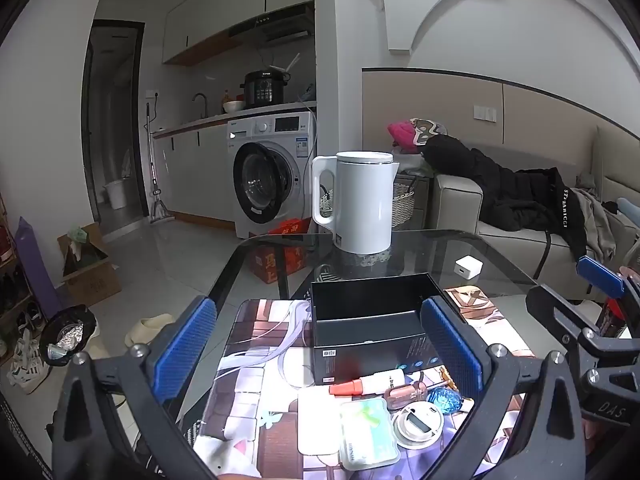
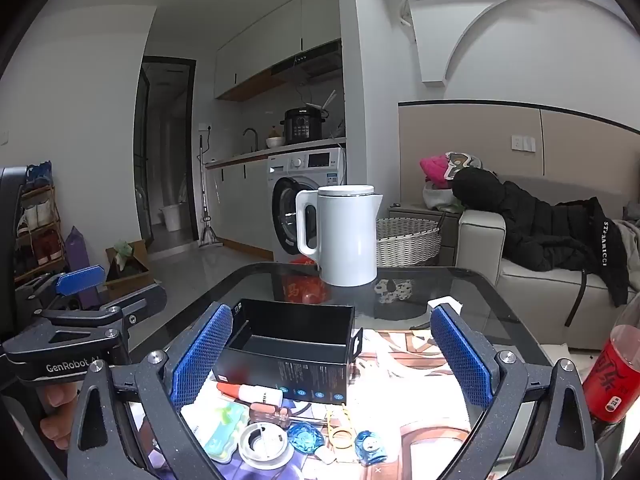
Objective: Organize rigid objects
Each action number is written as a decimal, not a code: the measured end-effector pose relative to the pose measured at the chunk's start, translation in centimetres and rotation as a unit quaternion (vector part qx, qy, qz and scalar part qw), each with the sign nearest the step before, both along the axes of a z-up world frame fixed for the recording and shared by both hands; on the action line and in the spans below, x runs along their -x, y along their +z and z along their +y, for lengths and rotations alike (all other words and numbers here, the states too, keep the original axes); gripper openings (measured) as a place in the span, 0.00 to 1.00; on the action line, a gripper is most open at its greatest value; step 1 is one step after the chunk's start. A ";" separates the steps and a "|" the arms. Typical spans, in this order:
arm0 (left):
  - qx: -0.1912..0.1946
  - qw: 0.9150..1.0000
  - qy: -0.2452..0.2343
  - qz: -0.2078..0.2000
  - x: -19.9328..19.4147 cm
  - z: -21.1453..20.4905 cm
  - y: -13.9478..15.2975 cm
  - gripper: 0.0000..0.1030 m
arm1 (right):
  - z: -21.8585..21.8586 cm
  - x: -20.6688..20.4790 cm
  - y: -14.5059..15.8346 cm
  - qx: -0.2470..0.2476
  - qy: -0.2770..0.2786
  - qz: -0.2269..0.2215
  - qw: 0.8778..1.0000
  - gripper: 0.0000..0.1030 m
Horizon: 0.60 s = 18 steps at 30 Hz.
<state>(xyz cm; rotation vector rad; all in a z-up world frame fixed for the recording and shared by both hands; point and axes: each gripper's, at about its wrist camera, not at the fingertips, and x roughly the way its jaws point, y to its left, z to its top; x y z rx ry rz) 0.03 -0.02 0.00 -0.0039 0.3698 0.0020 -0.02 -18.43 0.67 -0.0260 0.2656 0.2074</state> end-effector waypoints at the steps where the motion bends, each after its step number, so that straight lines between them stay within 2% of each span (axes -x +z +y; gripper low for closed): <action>1: 0.002 1.000 0.001 -0.001 0.0 0.0 0.0 1.00 | 0.1 0.0 0.0 0.012 0.000 -0.001 1.000 0.98; 18: 0.000 1.000 0.003 0.001 0.1 -0.2 0.0 1.00 | 0.3 -0.1 -0.4 0.003 0.002 0.001 1.000 0.98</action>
